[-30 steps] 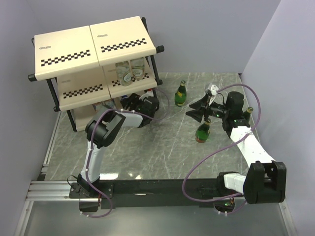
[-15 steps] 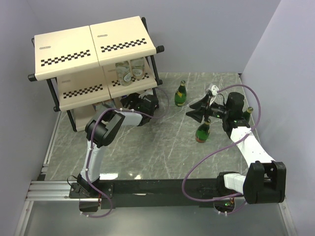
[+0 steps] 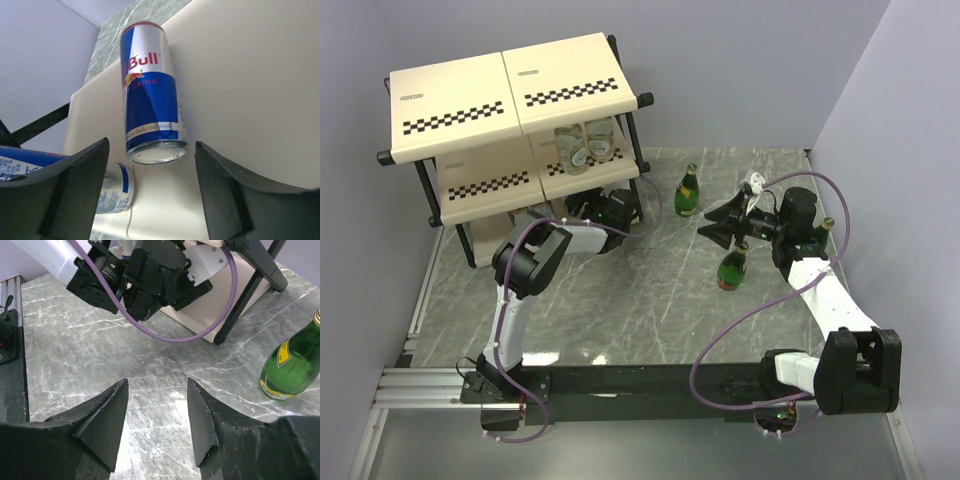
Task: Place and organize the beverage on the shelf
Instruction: Pick up the drink from the shelf, then place the drink at the center of the board.
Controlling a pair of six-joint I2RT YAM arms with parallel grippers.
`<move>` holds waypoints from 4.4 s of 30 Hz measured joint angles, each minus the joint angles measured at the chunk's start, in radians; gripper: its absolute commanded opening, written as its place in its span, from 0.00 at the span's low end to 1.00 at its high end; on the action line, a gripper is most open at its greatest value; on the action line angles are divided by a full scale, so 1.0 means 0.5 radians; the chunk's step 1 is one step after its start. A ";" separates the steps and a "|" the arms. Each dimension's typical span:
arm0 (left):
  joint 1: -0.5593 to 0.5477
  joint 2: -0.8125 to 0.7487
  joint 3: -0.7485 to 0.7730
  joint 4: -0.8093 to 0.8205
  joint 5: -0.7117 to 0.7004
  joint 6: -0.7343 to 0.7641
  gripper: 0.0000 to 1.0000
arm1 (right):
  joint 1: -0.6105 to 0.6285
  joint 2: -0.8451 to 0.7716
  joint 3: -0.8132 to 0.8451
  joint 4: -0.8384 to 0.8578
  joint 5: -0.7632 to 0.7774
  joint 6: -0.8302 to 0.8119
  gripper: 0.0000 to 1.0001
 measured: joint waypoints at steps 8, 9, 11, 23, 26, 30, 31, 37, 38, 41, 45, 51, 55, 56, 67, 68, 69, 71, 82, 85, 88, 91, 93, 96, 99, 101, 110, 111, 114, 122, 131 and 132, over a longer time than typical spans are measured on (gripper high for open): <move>0.020 0.023 0.020 -0.021 0.033 -0.053 0.77 | 0.000 -0.001 -0.002 0.018 -0.020 0.008 0.57; 0.024 0.023 0.022 -0.028 0.034 -0.056 0.77 | 0.000 -0.001 -0.003 0.018 -0.023 0.008 0.57; 0.033 0.023 0.027 -0.042 0.040 -0.063 0.77 | 0.000 -0.001 -0.011 0.020 -0.027 0.009 0.57; 0.065 0.031 0.076 -0.092 0.076 -0.089 0.72 | 0.000 -0.001 -0.029 0.020 -0.033 0.016 0.57; 0.065 0.031 0.079 -0.092 0.083 -0.095 0.62 | 0.000 -0.001 -0.029 0.020 -0.033 0.016 0.57; 0.066 0.031 0.079 -0.113 0.096 -0.119 0.54 | 0.000 -0.001 -0.029 0.020 -0.034 0.017 0.57; 0.066 0.031 0.079 -0.116 0.097 -0.124 0.51 | 0.000 -0.001 -0.029 0.020 -0.034 0.016 0.57; 0.065 0.030 0.075 -0.123 0.096 -0.168 0.43 | -0.053 -0.001 -0.031 0.020 -0.039 0.017 0.57; 0.064 0.027 0.070 -0.121 0.097 -0.175 0.43 | -0.057 -0.001 -0.032 0.020 -0.039 0.017 0.57; 0.048 0.014 0.050 -0.120 0.088 -0.191 0.43 | -0.064 -0.001 -0.034 0.020 -0.040 0.017 0.57; -0.016 -0.022 -0.004 -0.123 0.064 -0.208 0.43 | -0.066 -0.001 -0.034 0.020 -0.040 0.017 0.57; -0.137 -0.103 -0.096 -0.175 0.043 -0.302 0.42 | -0.066 -0.002 -0.034 0.021 -0.040 0.018 0.57; -0.213 -0.160 -0.157 -0.227 0.009 -0.376 0.41 | -0.071 -0.009 -0.034 0.020 -0.043 0.018 0.57; -0.228 -0.176 -0.170 -0.237 -0.001 -0.394 0.41 | -0.075 -0.012 -0.034 0.021 -0.044 0.020 0.57; -0.452 -0.417 -0.201 -0.596 -0.029 -0.758 0.40 | -0.091 -0.018 -0.044 0.038 -0.050 0.046 0.57; -0.472 -0.433 -0.201 -0.642 -0.034 -0.802 0.40 | -0.091 -0.019 -0.050 0.041 -0.050 0.047 0.57; -0.494 -0.443 -0.201 -0.698 -0.039 -0.860 0.40 | -0.092 -0.021 -0.054 0.041 -0.050 0.048 0.57; -0.537 -0.451 -0.201 -0.809 -0.048 -0.974 0.40 | -0.092 -0.024 -0.058 0.041 -0.050 0.052 0.57; -0.913 -0.412 -0.179 -1.648 -0.148 -1.968 0.46 | -0.101 -0.034 -0.060 0.047 -0.059 0.052 0.57; -1.019 -0.294 -0.086 -2.035 -0.175 -2.421 0.53 | -0.102 -0.038 -0.060 0.047 -0.064 0.052 0.57; -1.083 -0.178 0.021 -2.400 -0.272 -2.814 0.61 | -0.109 -0.040 -0.060 0.046 -0.072 0.051 0.57; -1.116 -0.120 0.056 -2.623 -0.278 -3.095 0.70 | -0.118 -0.041 -0.060 0.045 -0.076 0.050 0.57; -1.130 -0.106 0.056 -2.722 -0.270 -3.206 0.74 | -0.122 -0.043 -0.060 0.044 -0.079 0.050 0.57; -1.154 -0.108 0.056 -2.795 -0.256 -3.320 0.79 | -0.131 -0.043 -0.060 0.043 -0.080 0.050 0.57; -1.183 -0.117 0.046 -2.809 -0.230 -3.368 0.86 | -0.137 -0.043 -0.060 0.043 -0.081 0.050 0.57; -1.208 -0.140 0.038 -2.815 -0.204 -3.396 0.92 | -0.139 -0.043 -0.060 0.042 -0.082 0.050 0.57; -1.273 -0.668 -0.237 -2.470 0.039 -3.210 0.99 | -0.171 -0.043 -0.060 0.032 -0.085 0.044 0.57; -1.268 -0.789 -0.304 -2.393 0.101 -3.156 0.99 | -0.175 -0.043 -0.060 0.032 -0.085 0.044 0.57; -1.216 -1.085 -0.452 -2.184 0.259 -3.055 0.99 | -0.184 -0.043 -0.060 0.032 -0.086 0.044 0.57; -0.872 -1.809 -0.992 -1.622 0.885 -2.860 1.00 | -0.197 -0.043 -0.060 0.000 -0.135 0.022 0.58; -0.372 -1.926 -1.272 -1.190 1.392 -2.647 0.99 | -0.197 -0.036 -0.065 -0.045 -0.185 -0.030 0.57; -0.337 -1.885 -1.268 -1.154 1.417 -2.630 1.00 | -0.197 -0.034 -0.065 -0.051 -0.186 -0.038 0.58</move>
